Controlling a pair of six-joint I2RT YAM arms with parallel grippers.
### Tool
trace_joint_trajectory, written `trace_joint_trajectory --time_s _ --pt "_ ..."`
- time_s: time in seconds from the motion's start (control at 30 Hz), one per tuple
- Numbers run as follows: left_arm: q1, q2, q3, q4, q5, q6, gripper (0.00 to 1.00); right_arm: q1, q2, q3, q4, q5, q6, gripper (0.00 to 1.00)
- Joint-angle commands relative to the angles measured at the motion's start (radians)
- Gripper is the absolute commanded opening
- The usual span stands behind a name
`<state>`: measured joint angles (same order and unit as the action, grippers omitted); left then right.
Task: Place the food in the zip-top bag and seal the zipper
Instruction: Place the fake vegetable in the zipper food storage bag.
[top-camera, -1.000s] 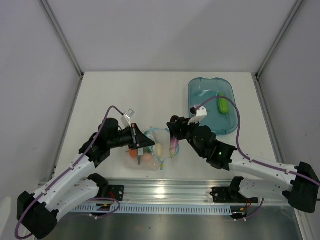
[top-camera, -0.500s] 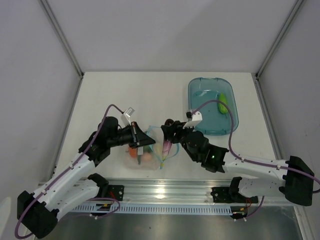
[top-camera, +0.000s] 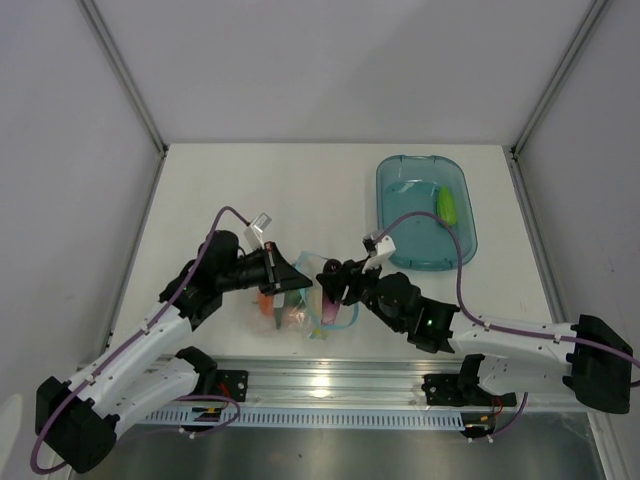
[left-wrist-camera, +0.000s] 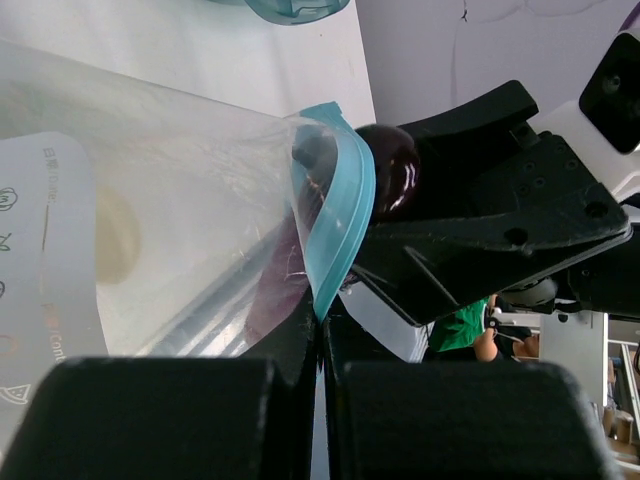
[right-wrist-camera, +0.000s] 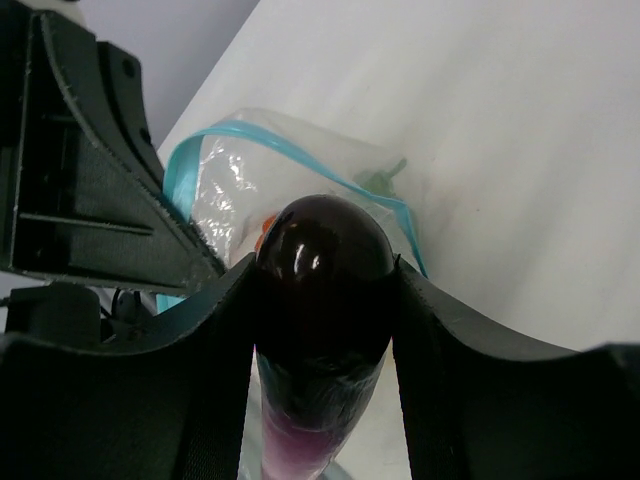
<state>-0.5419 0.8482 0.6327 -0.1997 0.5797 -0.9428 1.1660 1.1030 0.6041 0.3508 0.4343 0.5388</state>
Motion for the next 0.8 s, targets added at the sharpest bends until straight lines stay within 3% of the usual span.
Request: trace_joint_trajectory --time_s 0.0,0.37,0.43,0.53,0.57,0.6,0.7,0.77 --pt "0.007 0.002 0.050 0.034 0.017 -0.001 0.01 0.011 -0.011 -0.004 0.057 -0.118 -0.066 0.00" --pt "0.007 -0.011 0.048 0.017 0.025 0.010 0.00 -0.028 0.141 0.140 -0.087 -0.242 -0.079 0.05" --pt "0.007 -0.020 0.044 0.008 0.023 0.012 0.01 -0.054 0.170 0.161 -0.121 -0.264 -0.065 0.13" --pt "0.007 -0.032 0.042 -0.004 0.019 0.015 0.00 -0.095 0.192 0.195 -0.156 -0.316 -0.056 0.36" --pt "0.007 -0.035 0.036 -0.007 0.017 0.015 0.01 -0.103 0.192 0.200 -0.164 -0.331 -0.056 0.44" --pt "0.005 -0.038 0.036 -0.007 0.016 0.015 0.01 -0.111 0.192 0.212 -0.179 -0.344 -0.056 0.62" --pt "0.007 -0.040 0.030 -0.006 0.014 0.013 0.01 -0.115 0.181 0.226 -0.205 -0.344 -0.074 0.77" --pt "0.005 -0.038 0.027 0.000 0.016 0.009 0.01 -0.121 0.167 0.229 -0.219 -0.348 -0.083 0.79"
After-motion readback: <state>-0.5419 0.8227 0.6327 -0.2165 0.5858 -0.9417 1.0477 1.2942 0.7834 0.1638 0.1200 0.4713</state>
